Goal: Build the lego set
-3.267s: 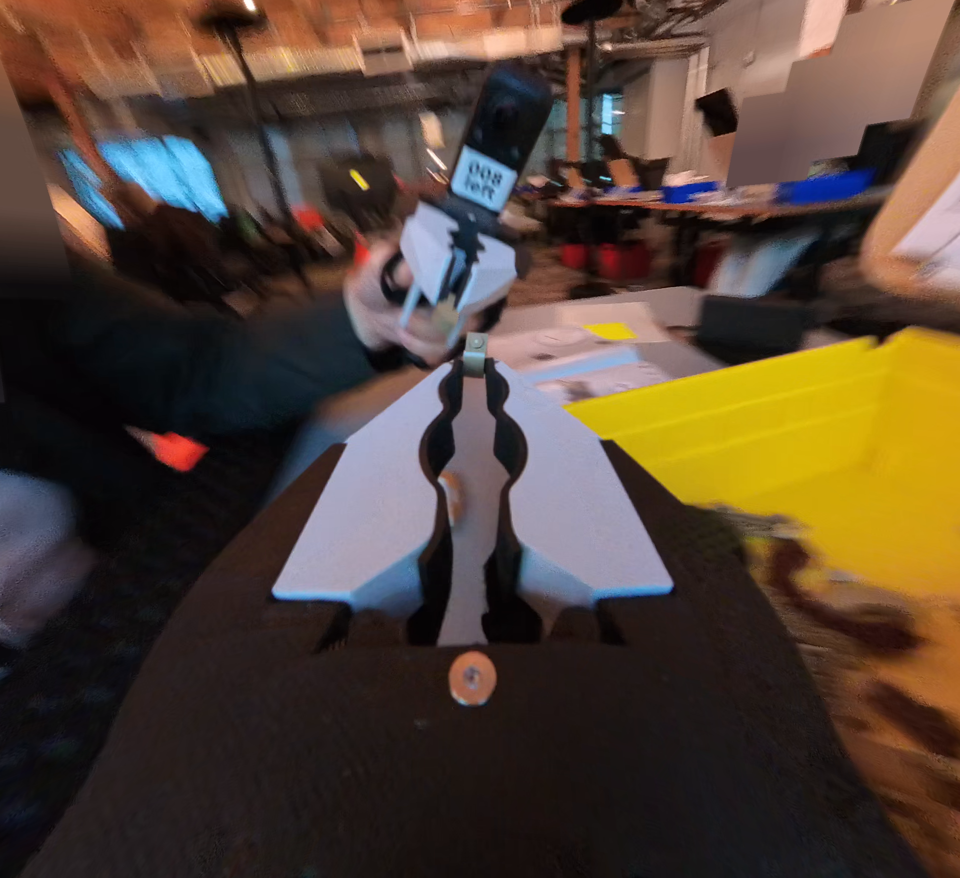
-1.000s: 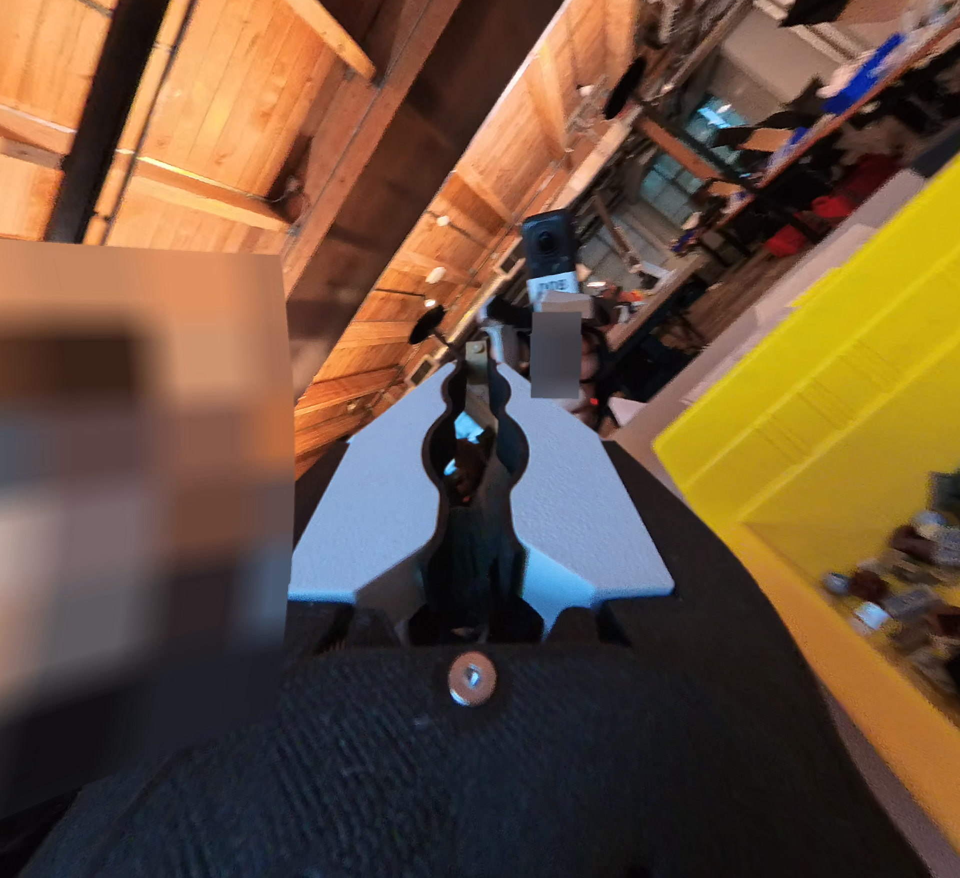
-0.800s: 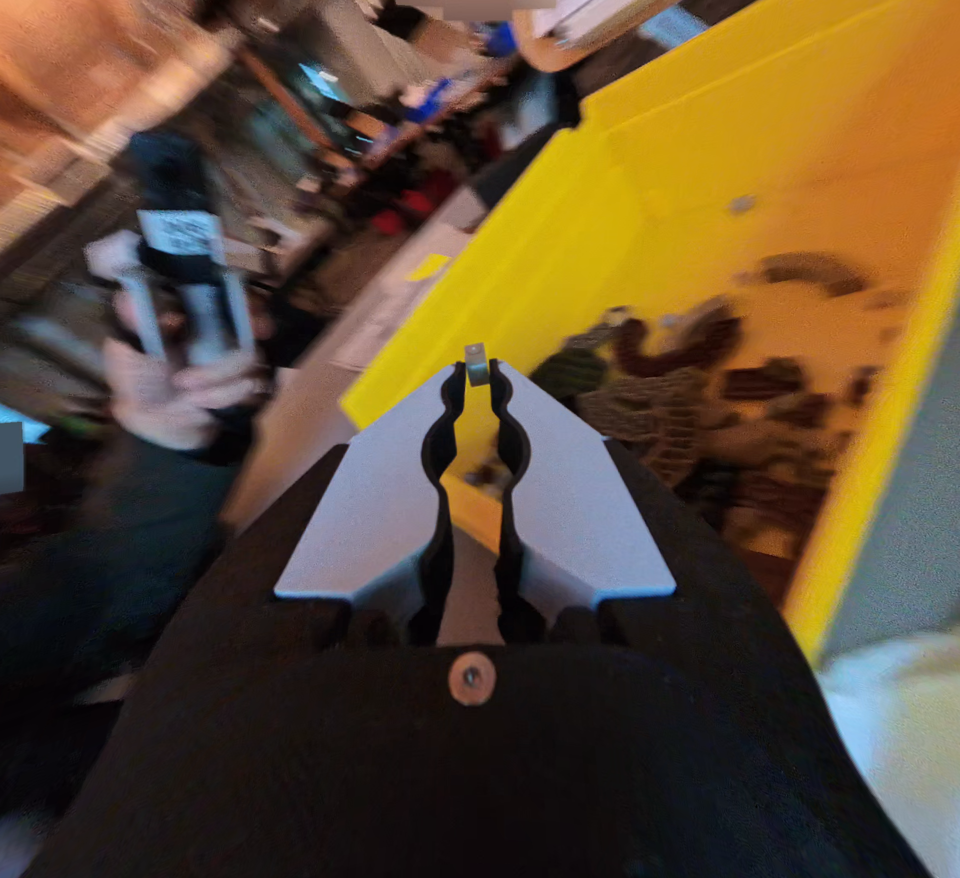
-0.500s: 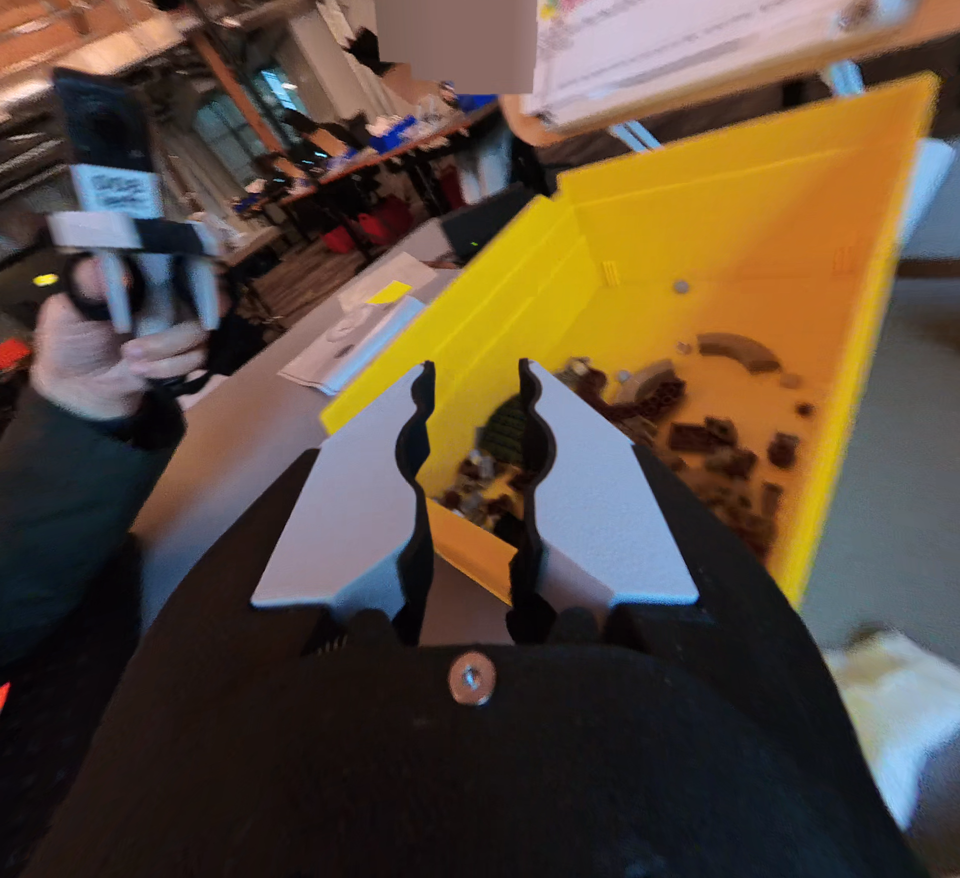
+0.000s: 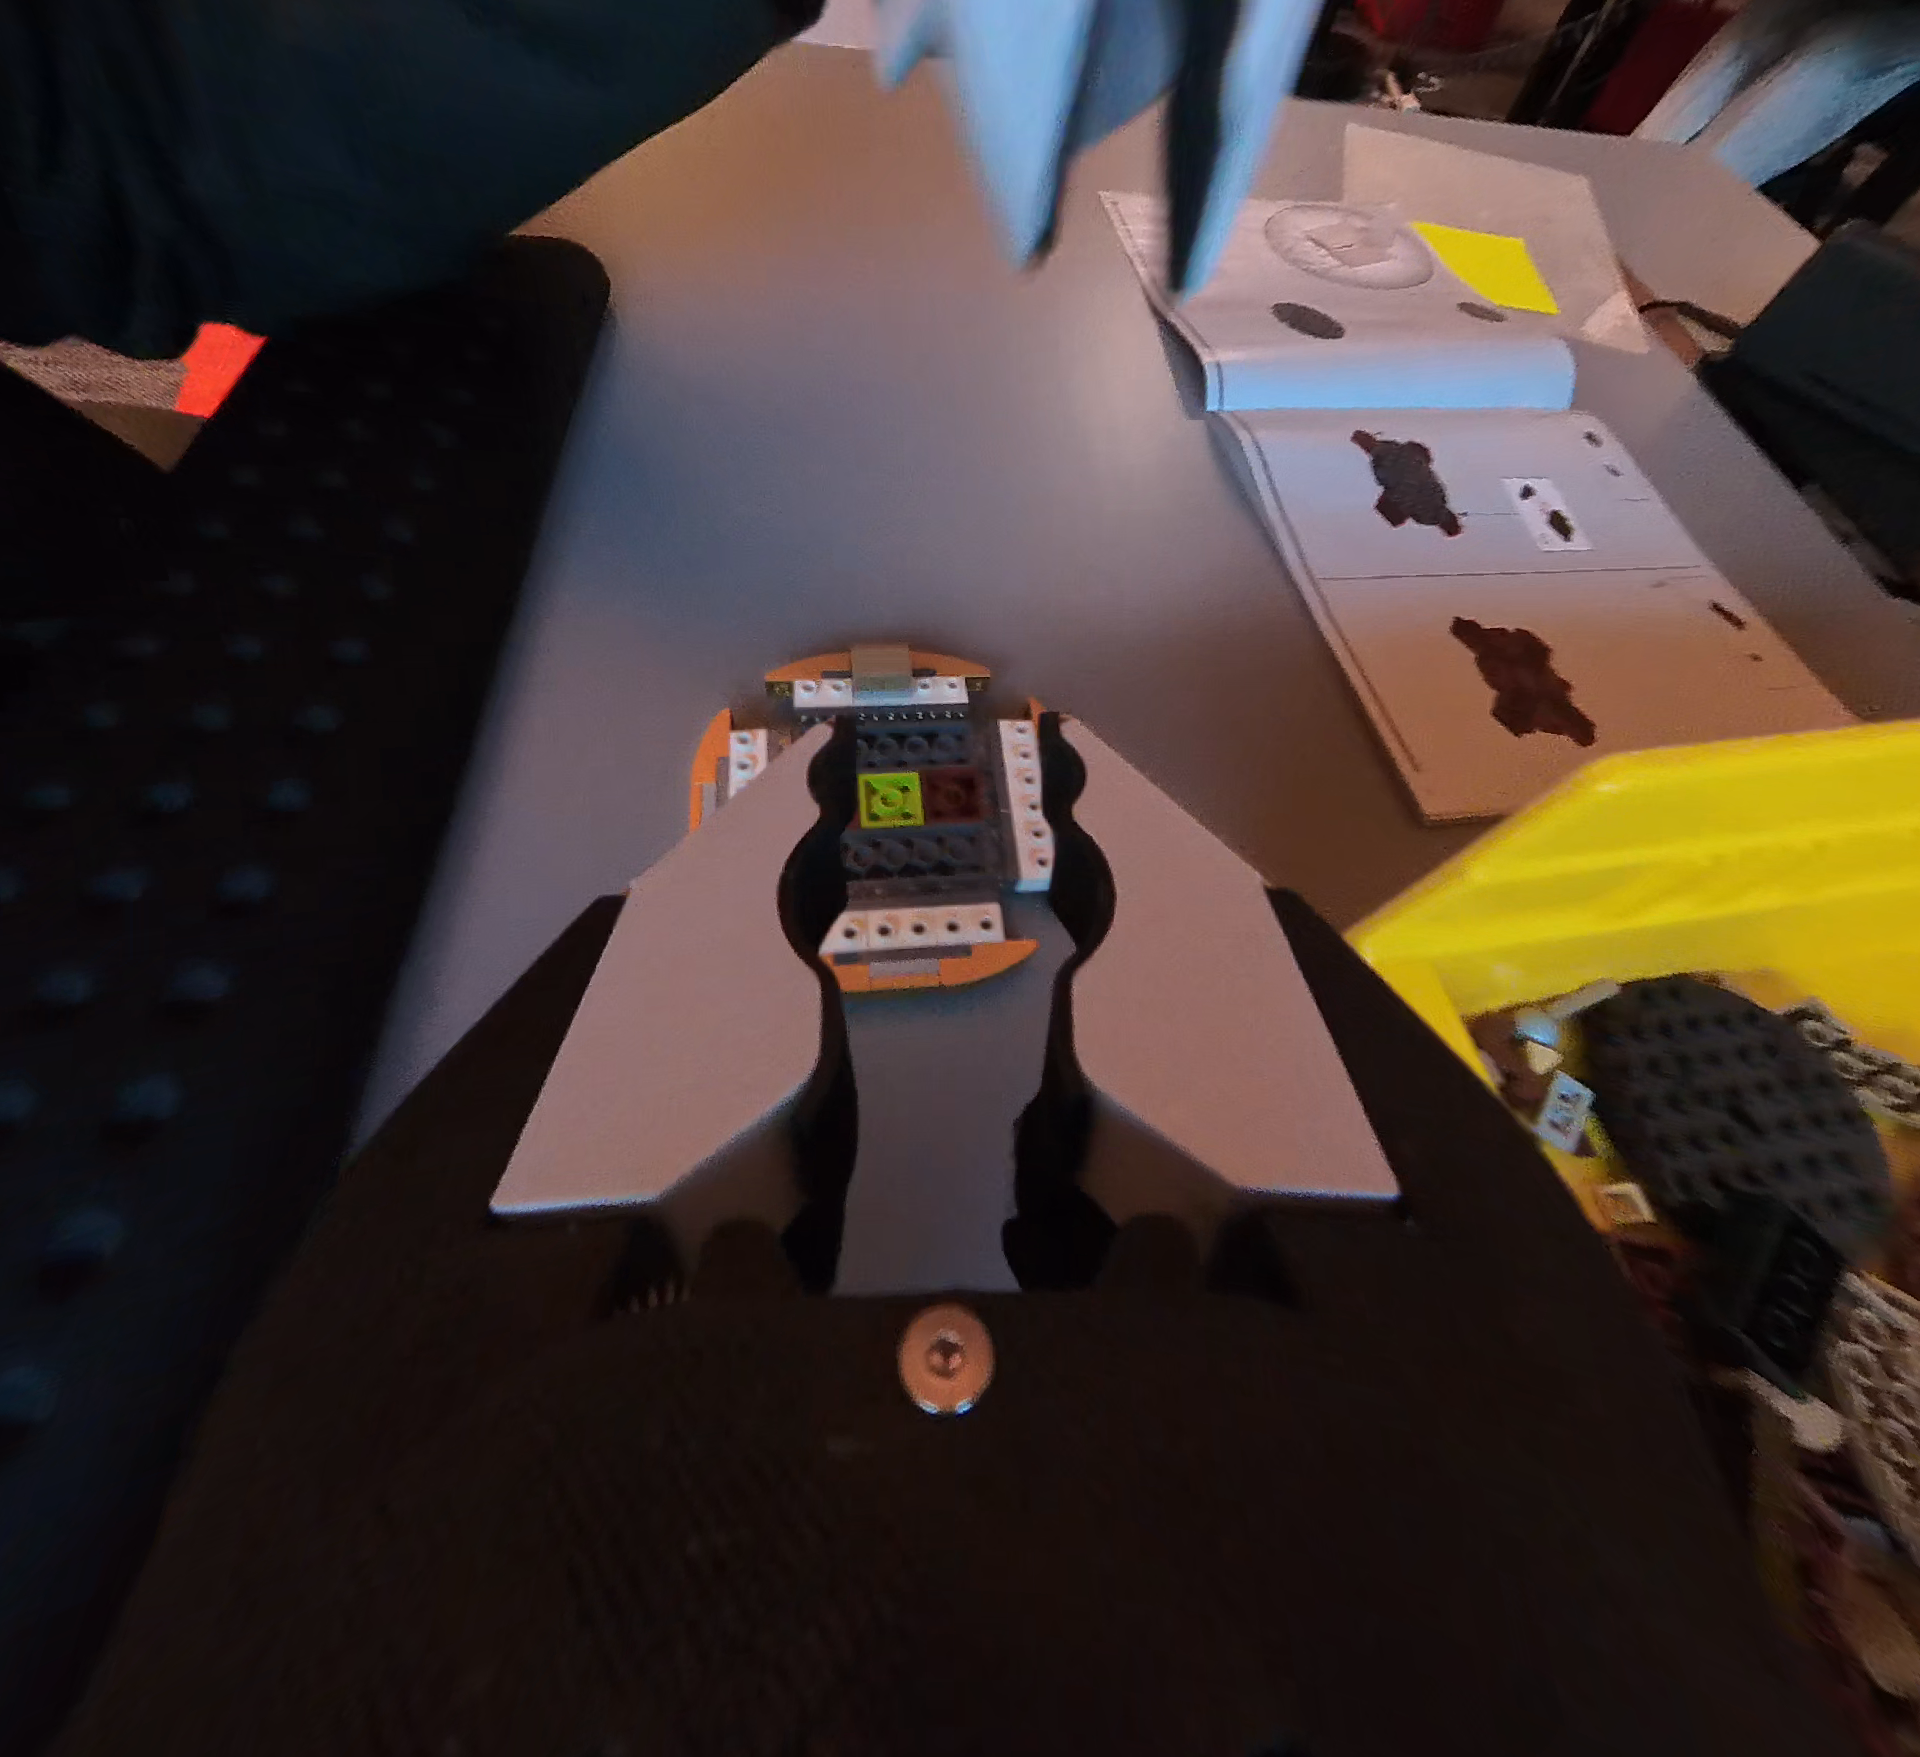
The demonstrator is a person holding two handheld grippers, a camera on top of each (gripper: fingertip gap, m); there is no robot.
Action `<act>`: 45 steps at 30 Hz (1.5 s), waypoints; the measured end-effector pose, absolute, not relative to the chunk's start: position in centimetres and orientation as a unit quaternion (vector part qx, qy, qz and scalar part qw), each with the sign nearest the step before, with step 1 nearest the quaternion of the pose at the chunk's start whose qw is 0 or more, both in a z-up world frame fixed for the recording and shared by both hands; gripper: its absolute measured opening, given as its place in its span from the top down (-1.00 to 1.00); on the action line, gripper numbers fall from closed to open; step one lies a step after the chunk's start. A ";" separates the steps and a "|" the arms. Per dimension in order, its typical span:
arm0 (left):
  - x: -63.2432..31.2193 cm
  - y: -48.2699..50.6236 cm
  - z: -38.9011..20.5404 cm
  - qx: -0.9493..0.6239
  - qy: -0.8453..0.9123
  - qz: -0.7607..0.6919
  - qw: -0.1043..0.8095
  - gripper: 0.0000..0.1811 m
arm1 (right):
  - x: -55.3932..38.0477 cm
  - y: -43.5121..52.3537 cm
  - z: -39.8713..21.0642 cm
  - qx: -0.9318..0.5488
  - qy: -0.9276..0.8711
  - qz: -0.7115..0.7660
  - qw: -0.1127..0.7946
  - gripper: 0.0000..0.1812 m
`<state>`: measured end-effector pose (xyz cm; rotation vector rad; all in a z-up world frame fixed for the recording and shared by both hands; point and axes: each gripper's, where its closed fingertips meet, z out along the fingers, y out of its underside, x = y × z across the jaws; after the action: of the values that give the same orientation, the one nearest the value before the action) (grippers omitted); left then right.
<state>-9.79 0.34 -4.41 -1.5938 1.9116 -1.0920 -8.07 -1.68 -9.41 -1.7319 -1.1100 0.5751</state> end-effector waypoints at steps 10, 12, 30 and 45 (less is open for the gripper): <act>-11.8 -2.1 -12.7 -0.561 0.712 -0.335 0.257 0.83 | -10.3 -1.3 -13.6 -0.768 -0.442 0.249 0.391 1.00; -12.0 -1.8 -13.2 -0.565 0.711 -0.332 0.255 0.77 | -10.1 -1.4 -14.4 -0.772 -0.450 0.239 0.380 1.00; -12.1 -1.4 -13.4 -0.603 0.647 -0.430 0.181 0.84 | -10.0 -1.6 -15.1 -0.754 -0.480 0.231 0.384 1.00; -10.8 -2.2 0.0 -0.413 0.572 -0.514 0.488 0.84 | -9.9 -2.3 -3.5 -0.643 -0.319 0.510 0.474 0.76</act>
<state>-10.79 -2.17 -0.02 -1.0049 1.3914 -1.2495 -9.93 -2.32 -3.48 -1.5730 -0.7795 1.2489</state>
